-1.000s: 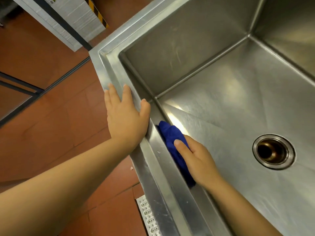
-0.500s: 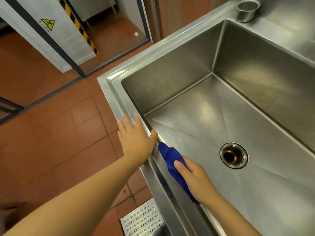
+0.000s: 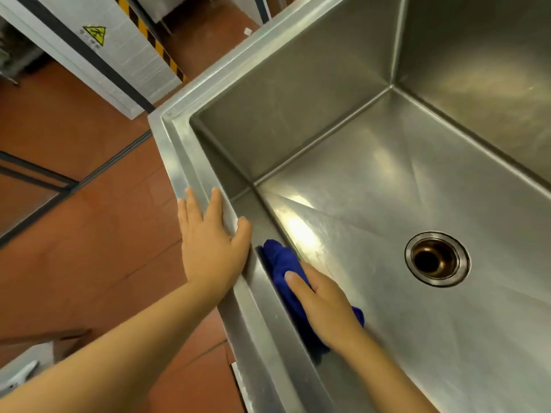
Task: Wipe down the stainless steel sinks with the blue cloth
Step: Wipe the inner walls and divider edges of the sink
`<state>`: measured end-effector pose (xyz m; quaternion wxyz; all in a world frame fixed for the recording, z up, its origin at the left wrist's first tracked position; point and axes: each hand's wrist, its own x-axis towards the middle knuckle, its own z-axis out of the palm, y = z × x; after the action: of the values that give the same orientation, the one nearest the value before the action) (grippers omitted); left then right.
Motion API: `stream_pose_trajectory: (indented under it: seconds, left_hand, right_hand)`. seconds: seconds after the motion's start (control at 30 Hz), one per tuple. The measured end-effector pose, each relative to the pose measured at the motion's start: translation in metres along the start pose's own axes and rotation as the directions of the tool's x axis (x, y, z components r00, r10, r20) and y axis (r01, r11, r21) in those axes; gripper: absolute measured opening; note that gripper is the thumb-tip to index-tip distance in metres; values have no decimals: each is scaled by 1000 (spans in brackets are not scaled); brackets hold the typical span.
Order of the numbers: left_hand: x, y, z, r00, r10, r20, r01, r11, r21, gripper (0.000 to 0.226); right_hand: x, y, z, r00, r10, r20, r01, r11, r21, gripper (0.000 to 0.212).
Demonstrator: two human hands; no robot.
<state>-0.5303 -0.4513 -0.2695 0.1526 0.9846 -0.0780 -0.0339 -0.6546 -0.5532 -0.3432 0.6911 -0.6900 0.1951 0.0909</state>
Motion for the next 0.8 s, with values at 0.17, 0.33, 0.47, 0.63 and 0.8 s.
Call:
stream_pose_trajectory:
  seconds: [0.17, 0.33, 0.47, 0.63, 0.8]
  left_hand:
    - [2, -4, 1, 999, 41, -20, -40, 999, 7, 65]
    - [2, -5, 1, 999, 34, -11, -34, 999, 27, 68]
    - [2, -5, 1, 1000, 19, -9, -19, 999, 29, 67]
    - [2, -4, 1, 1000, 19, -9, -19, 999, 37, 64]
    - [3, -6, 1, 1000, 25, 4, -25, 999, 44, 70]
  right_hand:
    - [14, 12, 3, 994, -108, 5, 107, 994, 36, 42]
    - [70, 72, 7, 973, 231, -21, -232, 966, -117, 33]
    - [74, 69, 8, 981, 194, -24, -196, 978, -69, 28]
    - [76, 49, 12, 999, 7, -33, -7, 1000, -20, 31]
    - [92, 104, 6, 963, 270, -7, -269, 955, -126, 34]
